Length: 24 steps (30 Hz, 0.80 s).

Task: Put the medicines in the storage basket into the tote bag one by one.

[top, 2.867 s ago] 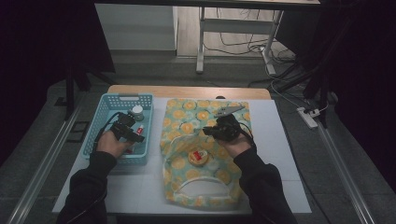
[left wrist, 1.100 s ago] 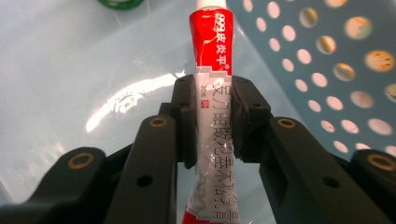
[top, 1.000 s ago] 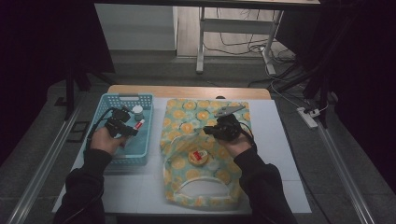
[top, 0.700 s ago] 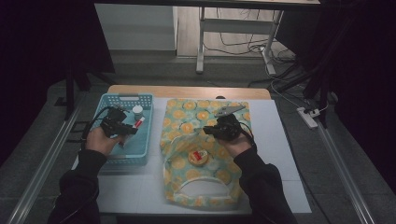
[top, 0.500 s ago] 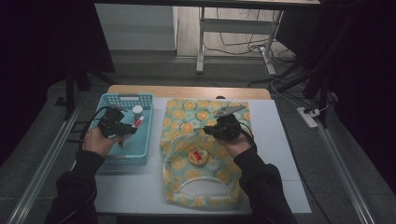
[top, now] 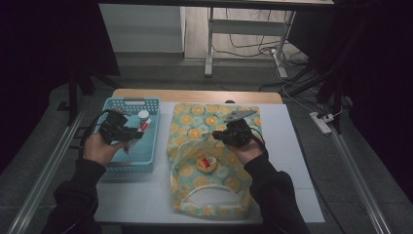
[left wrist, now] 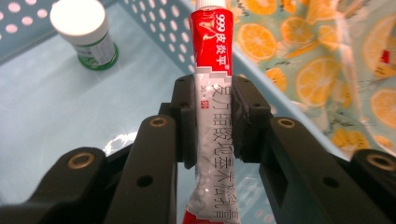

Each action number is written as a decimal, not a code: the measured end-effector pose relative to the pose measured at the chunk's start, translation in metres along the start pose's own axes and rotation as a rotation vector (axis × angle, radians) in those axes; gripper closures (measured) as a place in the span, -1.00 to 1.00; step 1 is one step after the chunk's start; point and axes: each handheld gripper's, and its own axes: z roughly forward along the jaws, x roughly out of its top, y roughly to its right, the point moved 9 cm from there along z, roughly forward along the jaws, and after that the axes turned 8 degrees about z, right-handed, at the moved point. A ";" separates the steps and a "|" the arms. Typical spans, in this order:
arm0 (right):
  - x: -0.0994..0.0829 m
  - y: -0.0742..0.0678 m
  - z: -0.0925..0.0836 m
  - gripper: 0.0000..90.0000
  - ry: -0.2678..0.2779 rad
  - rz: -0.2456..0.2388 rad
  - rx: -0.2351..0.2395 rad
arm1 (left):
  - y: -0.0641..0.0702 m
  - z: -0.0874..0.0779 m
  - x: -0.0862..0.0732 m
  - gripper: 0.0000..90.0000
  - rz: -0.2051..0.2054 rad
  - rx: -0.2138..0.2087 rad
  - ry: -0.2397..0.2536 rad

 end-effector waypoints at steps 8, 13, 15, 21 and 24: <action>0.001 0.000 -0.001 1.00 0.004 0.003 0.000 | 0.021 -0.004 0.007 0.62 0.038 -0.028 0.012; 0.001 0.001 -0.001 1.00 0.004 0.004 0.000 | 0.037 -0.006 0.014 0.62 0.056 -0.069 0.044; 0.001 0.001 0.000 1.00 0.004 0.004 0.000 | 0.044 -0.006 0.016 0.62 0.064 -0.083 0.047; 0.001 0.001 0.000 1.00 0.004 0.004 0.001 | 0.064 -0.001 0.021 0.62 0.092 -0.116 0.051; 0.000 0.001 0.000 1.00 0.002 0.005 0.002 | 0.074 0.004 0.023 0.62 0.113 -0.131 0.043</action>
